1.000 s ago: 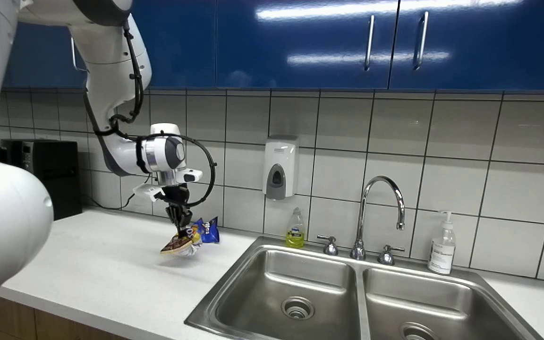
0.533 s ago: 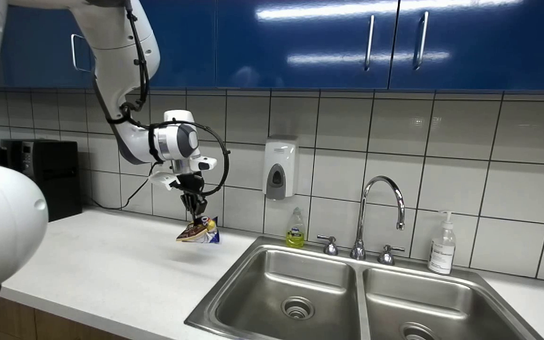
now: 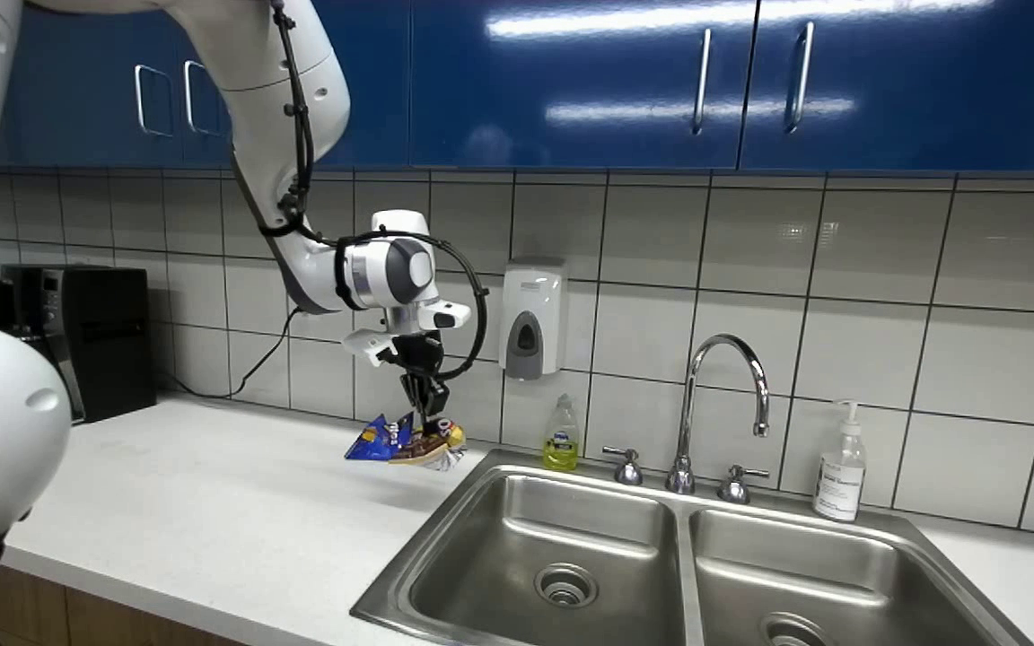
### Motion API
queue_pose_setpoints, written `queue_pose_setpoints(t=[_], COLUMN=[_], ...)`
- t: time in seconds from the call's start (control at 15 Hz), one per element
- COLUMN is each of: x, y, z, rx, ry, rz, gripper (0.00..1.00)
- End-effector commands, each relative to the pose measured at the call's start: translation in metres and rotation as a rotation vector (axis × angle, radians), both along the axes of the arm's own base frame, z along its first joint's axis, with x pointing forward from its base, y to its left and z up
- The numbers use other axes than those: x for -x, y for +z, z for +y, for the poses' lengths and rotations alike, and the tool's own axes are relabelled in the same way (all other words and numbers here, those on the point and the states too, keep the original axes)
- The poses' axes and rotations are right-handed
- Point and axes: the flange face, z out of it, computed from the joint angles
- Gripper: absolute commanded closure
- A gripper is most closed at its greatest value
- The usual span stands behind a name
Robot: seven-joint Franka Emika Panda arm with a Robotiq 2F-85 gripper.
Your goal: Place the brown object in the sink
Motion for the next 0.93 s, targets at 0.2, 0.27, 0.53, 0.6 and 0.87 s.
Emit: queue_pose_setpoints(t=[0.2, 0.27, 0.53, 0.6, 0.87], x=[0.01, 0.013, 0.018, 0.019, 0.022], y=[0.0, -0.002, -0.024, -0.03, -0.07], z=[-0.09, -0.104, -0.15, -0.16, -0.195], rx=[-0.013, -0.013, -0.007, -0.008, -0.009], ry=[-0.108, -0.124, -0.17, -0.173, -0.183], rz=[-0.03, -0.03, -0.038, -0.043, -0.074], gripper=[1.0, 1.0, 1.0, 1.0, 1.0])
